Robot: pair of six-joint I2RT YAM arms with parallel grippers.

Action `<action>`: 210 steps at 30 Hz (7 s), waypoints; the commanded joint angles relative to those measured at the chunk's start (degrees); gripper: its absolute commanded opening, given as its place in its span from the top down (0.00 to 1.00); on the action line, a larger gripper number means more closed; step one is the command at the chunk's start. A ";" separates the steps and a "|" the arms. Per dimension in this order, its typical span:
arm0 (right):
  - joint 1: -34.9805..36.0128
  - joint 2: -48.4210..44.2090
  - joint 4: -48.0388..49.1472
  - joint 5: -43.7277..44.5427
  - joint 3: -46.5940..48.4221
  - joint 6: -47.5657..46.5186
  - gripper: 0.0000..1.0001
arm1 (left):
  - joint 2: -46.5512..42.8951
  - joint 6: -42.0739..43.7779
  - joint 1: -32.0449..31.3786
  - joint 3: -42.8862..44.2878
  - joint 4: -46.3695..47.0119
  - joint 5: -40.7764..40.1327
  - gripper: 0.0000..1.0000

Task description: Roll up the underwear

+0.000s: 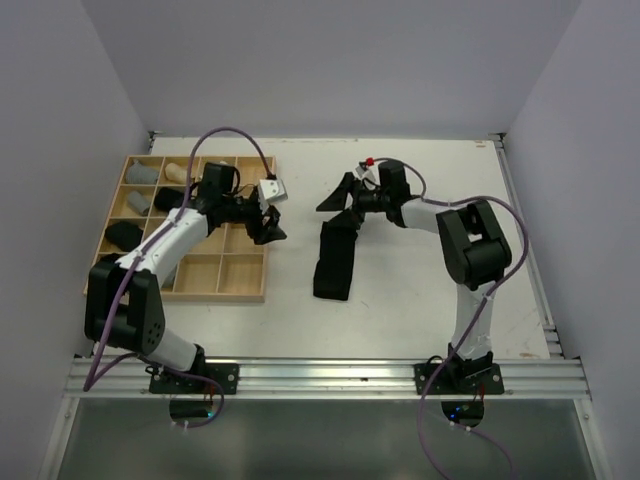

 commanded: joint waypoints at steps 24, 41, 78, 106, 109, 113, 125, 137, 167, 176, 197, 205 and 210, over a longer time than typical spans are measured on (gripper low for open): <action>10.33 -5.87 -19.29 10.71 -17.02 -17.20 0.67 | -9.35 29.73 -28.24 -29.20 22.15 -11.71 0.39; 9.72 -17.02 -20.17 9.47 -12.18 -11.74 0.66 | -6.45 31.49 -31.33 -28.68 23.82 -13.21 0.43; -0.30 -28.17 -34.05 21.86 -8.41 -30.02 0.20 | 12.36 30.70 -31.24 -5.13 -24.15 -8.30 1.00; 27.27 -49.41 -42.76 40.67 -18.09 -59.80 0.21 | 55.25 9.71 -19.20 38.03 -50.01 1.47 0.98; 30.98 -43.75 -38.57 41.64 -15.53 -65.08 0.23 | 55.96 6.54 -19.20 38.65 -49.40 0.24 0.97; 32.74 -35.06 -33.45 40.85 -14.13 -68.77 0.23 | 56.75 4.69 -19.11 38.65 -49.22 -1.25 0.96; 33.54 -26.68 -30.72 39.36 -14.21 -72.75 0.44 | 56.05 2.84 -17.97 36.81 -45.71 -2.13 0.89; 32.66 -22.48 -25.18 33.56 -20.89 -65.02 0.79 | 49.12 -0.85 -15.95 31.19 -37.46 -1.17 0.74; 16.14 -1.13 -8.12 8.16 -21.60 -42.95 0.89 | -19.17 20.03 -1.26 -13.97 0.89 -2.55 0.40; 15.17 3.46 -11.99 8.85 -17.99 -43.38 0.89 | -29.12 35.62 -16.11 -38.95 19.56 -10.38 0.40; 15.08 6.19 -15.16 11.06 -15.88 -44.27 0.89 | -9.09 39.05 -26.23 -35.53 18.48 -18.48 0.61; 13.94 -3.29 -16.66 19.13 -15.44 -42.87 0.53 | 0.75 42.90 -26.41 -23.68 -4.89 -15.25 1.00; 10.87 -14.63 -15.42 25.90 -15.97 -38.47 0.28 | 3.84 42.13 -24.73 -20.86 -14.06 -12.68 1.00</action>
